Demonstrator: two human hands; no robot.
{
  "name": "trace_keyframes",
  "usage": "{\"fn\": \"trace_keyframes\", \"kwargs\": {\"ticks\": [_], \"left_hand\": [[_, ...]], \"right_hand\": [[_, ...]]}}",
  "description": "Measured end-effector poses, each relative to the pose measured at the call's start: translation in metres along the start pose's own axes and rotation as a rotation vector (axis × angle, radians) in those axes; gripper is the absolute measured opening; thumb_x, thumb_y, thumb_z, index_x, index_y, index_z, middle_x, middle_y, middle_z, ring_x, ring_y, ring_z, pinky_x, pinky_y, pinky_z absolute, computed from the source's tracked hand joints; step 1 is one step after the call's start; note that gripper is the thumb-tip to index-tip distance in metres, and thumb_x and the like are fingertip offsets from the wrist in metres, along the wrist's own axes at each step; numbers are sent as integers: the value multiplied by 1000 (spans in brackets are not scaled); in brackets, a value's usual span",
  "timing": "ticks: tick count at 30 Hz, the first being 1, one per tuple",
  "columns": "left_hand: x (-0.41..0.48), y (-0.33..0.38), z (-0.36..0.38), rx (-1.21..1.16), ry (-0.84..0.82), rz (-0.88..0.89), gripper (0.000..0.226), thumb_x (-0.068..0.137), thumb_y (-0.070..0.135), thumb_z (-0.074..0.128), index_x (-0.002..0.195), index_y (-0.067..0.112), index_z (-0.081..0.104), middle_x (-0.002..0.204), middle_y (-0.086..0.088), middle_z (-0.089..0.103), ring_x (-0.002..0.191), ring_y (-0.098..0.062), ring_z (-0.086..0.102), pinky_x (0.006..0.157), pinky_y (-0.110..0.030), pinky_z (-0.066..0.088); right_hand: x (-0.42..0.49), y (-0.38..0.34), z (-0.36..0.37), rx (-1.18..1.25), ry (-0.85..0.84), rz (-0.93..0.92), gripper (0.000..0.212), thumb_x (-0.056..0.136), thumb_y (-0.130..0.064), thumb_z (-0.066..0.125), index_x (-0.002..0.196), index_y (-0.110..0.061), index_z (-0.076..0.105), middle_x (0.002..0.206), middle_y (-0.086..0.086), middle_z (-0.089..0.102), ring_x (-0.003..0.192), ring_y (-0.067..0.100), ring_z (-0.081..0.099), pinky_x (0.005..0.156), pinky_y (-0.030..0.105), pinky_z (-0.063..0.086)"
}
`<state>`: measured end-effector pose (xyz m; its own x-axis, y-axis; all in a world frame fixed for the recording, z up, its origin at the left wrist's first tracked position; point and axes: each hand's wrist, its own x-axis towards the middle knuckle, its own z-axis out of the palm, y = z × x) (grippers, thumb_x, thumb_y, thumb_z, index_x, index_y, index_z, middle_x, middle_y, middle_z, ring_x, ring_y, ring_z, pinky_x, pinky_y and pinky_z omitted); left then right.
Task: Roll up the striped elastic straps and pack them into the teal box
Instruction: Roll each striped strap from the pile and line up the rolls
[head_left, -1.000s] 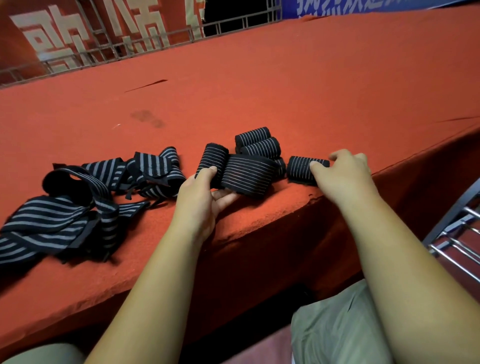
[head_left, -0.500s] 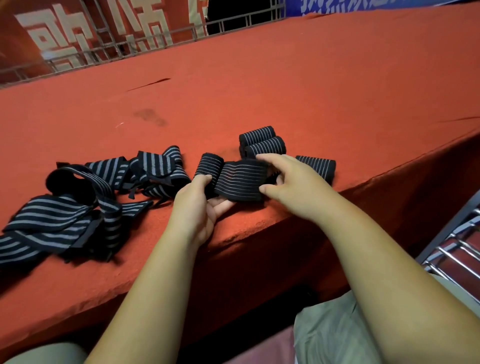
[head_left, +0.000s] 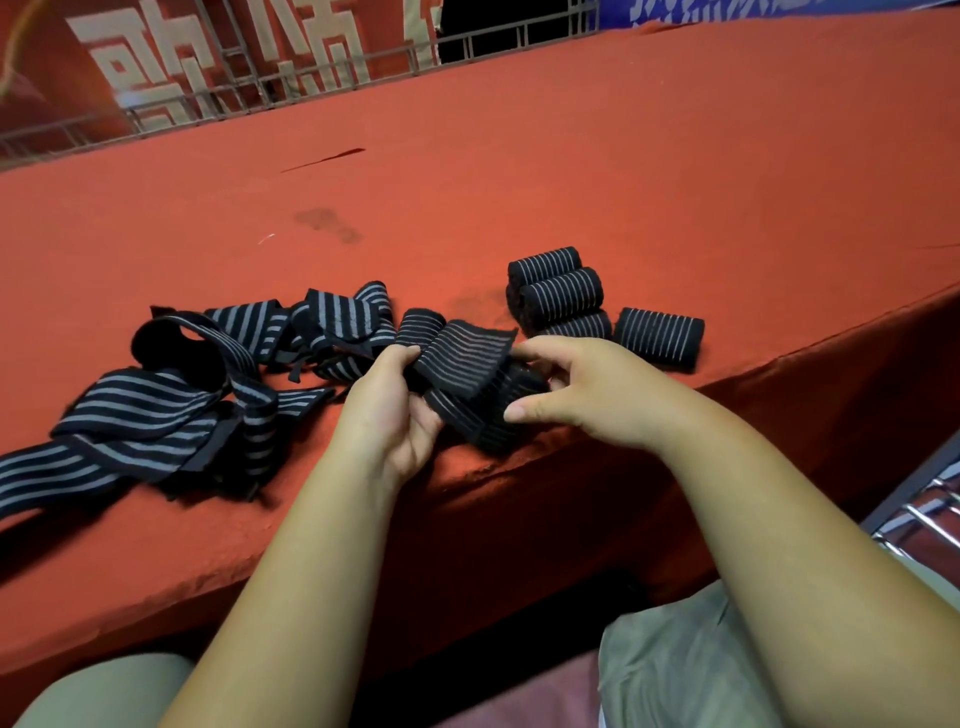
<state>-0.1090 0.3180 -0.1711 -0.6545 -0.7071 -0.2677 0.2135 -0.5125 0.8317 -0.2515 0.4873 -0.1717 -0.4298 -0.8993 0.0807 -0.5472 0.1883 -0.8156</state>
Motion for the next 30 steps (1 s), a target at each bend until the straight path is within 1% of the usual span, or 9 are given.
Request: {"fn": "trace_keyframes", "kwargs": {"ticks": [3, 5, 8, 12, 17, 20, 22, 27, 30], "left_hand": [[0, 4, -6, -58, 11, 31, 30, 112, 9, 41, 129, -2, 64, 125, -22, 76, 108, -35, 79, 82, -50, 68], [-1, 6, -11, -64, 13, 32, 27, 111, 8, 42, 127, -1, 62, 130, -26, 73, 117, -41, 75, 88, -56, 66], [-2, 8, -14, -17, 33, 76, 24, 109, 5, 46, 125, 0, 63, 129, -25, 74, 119, -42, 74, 92, -58, 65], [2, 14, -21, 51, 85, 178, 26, 107, 2, 51, 129, -1, 65, 122, -21, 78, 109, -36, 78, 89, -48, 66], [-6, 24, -27, 147, 55, 256, 22, 103, -7, 54, 113, 4, 70, 95, -10, 77, 68, -12, 72, 80, -35, 65], [-9, 31, -30, 131, 34, 269, 41, 99, -10, 56, 134, 6, 70, 118, -15, 80, 104, -25, 79, 94, -40, 64], [-13, 34, -30, 102, 35, 237, 41, 102, -2, 58, 140, 9, 69, 126, -15, 78, 121, -30, 75, 104, -45, 61], [-18, 36, -32, 99, 32, 183, 35, 106, 5, 54, 133, 12, 75, 123, -14, 79, 117, -28, 76, 106, -50, 60], [-17, 35, -37, 176, -10, 176, 35, 103, -1, 59, 135, 7, 70, 126, -18, 78, 116, -30, 75, 112, -51, 55]], "right_hand": [[-1, -4, 4, 112, -14, -32, 41, 86, -38, 89, 121, -35, 67, 94, -16, 75, 77, 12, 67, 79, 34, 54], [-2, -8, 3, 196, -27, -32, 34, 89, -33, 87, 117, -30, 68, 107, -9, 78, 93, 18, 75, 92, 38, 56], [-2, -10, 1, 212, -16, -14, 28, 89, -31, 87, 112, -31, 71, 94, -11, 76, 77, 6, 66, 83, 33, 53], [-1, -10, -2, 185, 24, 16, 29, 89, -37, 85, 114, -38, 71, 91, -14, 75, 74, 3, 64, 81, 35, 52], [-1, -11, -6, 183, 45, 25, 39, 89, -34, 84, 121, -48, 67, 104, -19, 76, 83, 4, 68, 83, 38, 53], [-1, -9, -8, 194, 84, 13, 41, 87, -31, 86, 119, -48, 68, 112, -19, 76, 104, 9, 73, 99, 43, 55], [-1, -9, -8, 232, 89, 19, 39, 87, -30, 87, 117, -46, 69, 112, -20, 77, 105, 3, 73, 104, 42, 53], [2, -6, -7, 297, 73, 13, 51, 85, -34, 87, 128, -45, 62, 125, -12, 77, 116, 13, 74, 116, 54, 46], [0, -10, -10, 278, 54, -20, 72, 91, -25, 84, 144, -58, 51, 130, -12, 75, 113, 4, 71, 108, 43, 48]]}}
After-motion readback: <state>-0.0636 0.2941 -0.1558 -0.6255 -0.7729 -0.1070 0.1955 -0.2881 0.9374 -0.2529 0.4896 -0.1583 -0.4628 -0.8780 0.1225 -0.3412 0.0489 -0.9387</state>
